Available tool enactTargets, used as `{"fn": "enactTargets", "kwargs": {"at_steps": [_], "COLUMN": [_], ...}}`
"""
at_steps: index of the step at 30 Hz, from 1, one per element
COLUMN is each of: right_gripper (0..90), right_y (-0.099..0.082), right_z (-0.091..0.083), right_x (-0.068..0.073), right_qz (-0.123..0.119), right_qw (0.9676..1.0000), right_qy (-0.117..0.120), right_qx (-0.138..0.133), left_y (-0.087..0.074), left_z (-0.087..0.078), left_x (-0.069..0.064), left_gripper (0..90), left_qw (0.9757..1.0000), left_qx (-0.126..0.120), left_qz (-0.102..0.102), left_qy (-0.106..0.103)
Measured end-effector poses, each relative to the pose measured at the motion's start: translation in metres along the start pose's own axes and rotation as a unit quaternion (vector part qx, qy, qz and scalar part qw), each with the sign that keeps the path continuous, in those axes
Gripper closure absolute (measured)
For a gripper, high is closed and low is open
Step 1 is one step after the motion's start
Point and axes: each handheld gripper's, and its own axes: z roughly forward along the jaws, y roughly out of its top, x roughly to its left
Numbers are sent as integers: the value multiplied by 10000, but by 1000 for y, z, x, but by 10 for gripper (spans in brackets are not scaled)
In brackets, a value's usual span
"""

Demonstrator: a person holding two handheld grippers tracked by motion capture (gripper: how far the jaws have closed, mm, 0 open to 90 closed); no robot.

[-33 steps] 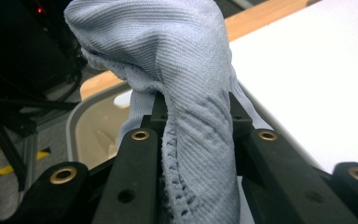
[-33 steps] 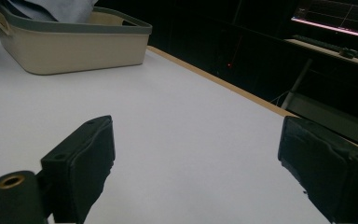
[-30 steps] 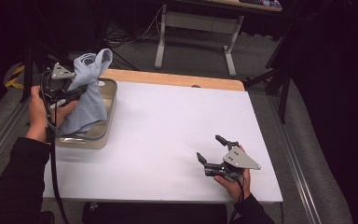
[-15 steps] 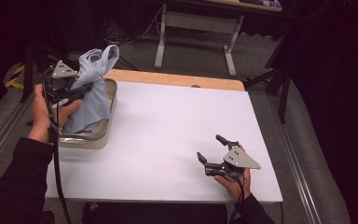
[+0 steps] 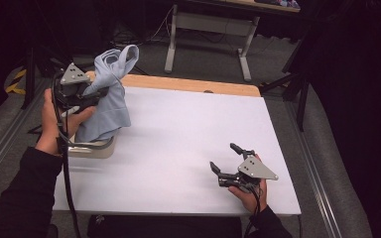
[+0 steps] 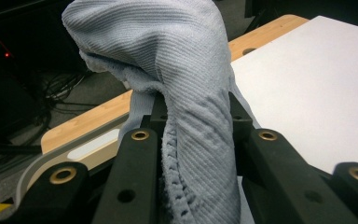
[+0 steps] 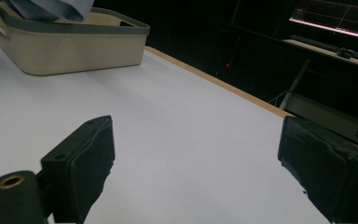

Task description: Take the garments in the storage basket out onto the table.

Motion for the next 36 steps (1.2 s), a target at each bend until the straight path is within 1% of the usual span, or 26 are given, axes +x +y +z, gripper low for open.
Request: {"fn": "enactTargets", "kwargs": {"at_steps": [1, 3, 9, 10, 12, 19, 20, 21, 22, 25, 26, 28, 30, 31, 32, 33, 34, 36], "right_gripper": [114, 114, 114, 114, 114, 113, 113, 113, 114, 113, 114, 113, 114, 114, 114, 114, 113, 114], "right_y": [0, 0, 0, 0, 0, 0, 0, 0, 0, 0, 0, 0, 0, 0, 0, 0, 0, 0], "right_z": [0, 0, -1, -1, -1, 0, 0, 0, 0, 0, 0, 0, -1, -1, -1, -1, -1, -1], "right_x": [0, 0, 0, 0, 0, 0, 0, 0, 0, 0, 0, 0, 0, 0, 0, 0, 0, 0], "right_qz": [-2, -8, 13, 8, 13, 10, 12, 9, 10, -2, -4, 7, -3, -4, -7, -7, -12, -10], "right_qw": [10000, 10000, 10000, 10000, 10000, 10000, 10000, 10000, 10000, 10000, 10000, 10000, 10000, 10000, 10000, 10000, 10000, 10000], "right_qy": [2, 10, 1, -3, 1, 29, 31, 26, 27, 33, 37, 27, 32, 26, 26, 21, 17, 26], "right_qx": [2, 17, 3, 6, 5, 21, 21, 18, 17, 16, 16, 10, 11, 16, 12, 7, 8, 9], "left_y": [0, 3, 8, 9, 11, 17, 17, 18, 17, 16, 16, 16, 16, 16, 15, 14, 14, 13], "left_z": [0, 2, 8, 8, 10, 16, 19, 20, 23, 29, 29, 33, 36, 36, 39, 41, 41, 45], "left_x": [0, -6, -20, -23, -28, -47, -52, -53, -57, -64, -64, -70, -74, -74, -79, -82, -82, -86], "left_gripper": [728, 728, 728, 728, 727, 727, 727, 727, 727, 727, 727, 726, 726, 726, 726, 725, 725, 725], "left_qw": [10000, 9999, 9994, 9992, 9989, 9973, 9968, 9967, 9967, 9957, 9957, 9952, 9944, 9944, 9939, 9934, 9934, 9928], "left_qx": [0, -70, -146, -132, -172, -230, -215, -186, -180, -139, -139, -116, -127, -127, -90, -89, -89, -71], "left_qz": [0, 13, 86, 136, 134, 241, 253, 289, 277, 294, 294, 277, 311, 311, 364, 362, 362, 383], "left_qy": [0, -95, -297, -344, -408, -649, -722, -732, -743, -873, -873, -934, -999, -999, -1040, -1085, -1085, -1135]}}
